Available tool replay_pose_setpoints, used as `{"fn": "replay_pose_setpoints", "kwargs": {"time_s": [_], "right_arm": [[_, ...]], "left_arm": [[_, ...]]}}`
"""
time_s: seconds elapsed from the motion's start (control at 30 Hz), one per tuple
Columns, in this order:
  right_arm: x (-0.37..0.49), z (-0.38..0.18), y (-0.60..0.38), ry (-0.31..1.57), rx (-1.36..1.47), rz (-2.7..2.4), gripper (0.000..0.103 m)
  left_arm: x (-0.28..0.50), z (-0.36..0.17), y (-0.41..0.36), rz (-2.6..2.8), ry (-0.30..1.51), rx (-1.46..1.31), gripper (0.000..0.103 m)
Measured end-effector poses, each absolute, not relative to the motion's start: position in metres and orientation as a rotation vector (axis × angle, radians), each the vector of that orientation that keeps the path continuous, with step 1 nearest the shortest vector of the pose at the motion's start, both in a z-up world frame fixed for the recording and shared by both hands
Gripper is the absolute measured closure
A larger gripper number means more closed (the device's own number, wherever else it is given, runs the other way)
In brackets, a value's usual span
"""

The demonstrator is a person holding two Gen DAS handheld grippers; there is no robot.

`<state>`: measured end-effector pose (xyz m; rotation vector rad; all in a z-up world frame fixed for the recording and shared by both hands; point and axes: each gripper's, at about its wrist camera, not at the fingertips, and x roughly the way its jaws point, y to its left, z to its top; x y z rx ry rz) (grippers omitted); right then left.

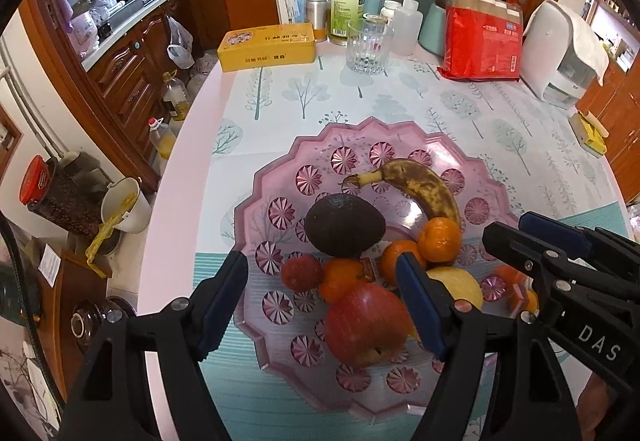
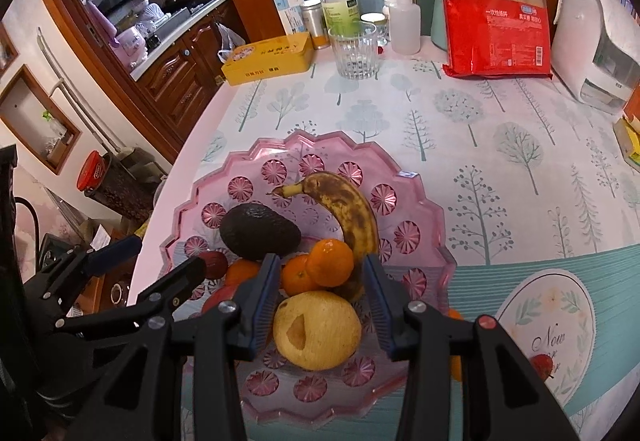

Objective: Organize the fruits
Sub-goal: 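Withdraw both tools from the bowl toward the white plate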

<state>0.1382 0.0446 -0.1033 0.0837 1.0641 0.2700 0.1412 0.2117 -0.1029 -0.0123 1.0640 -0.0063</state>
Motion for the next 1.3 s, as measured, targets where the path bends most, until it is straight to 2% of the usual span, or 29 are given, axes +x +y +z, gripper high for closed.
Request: {"fn": "replay_pose_setpoints", "kwargs": {"time_s": [0.43,0.77,1.03,1.3], "right_arm": [[0.106,-0.076,0.016,0.998,0.078,0.318,0.060],[0.081,-0.057,-0.047,0.957,0.074,0.325,0.060],[0.066,-0.033,-0.101,0.892,-0.002,0.336,0.060],[0.063,-0.041,-0.150,0.888,-0.056,0.352,0.060]], "left_arm": [[0.109,-0.074,0.182,0.016,1.016,-0.020,0.026],[0.083,-0.050,0.117,0.004,0.978,-0.014,0.025],[0.062,-0.023,0.061,0.007,0.906,-0.032,0.019],[0.053,-0.033,0.019,0.030,0.908,-0.072,0.019]]}}
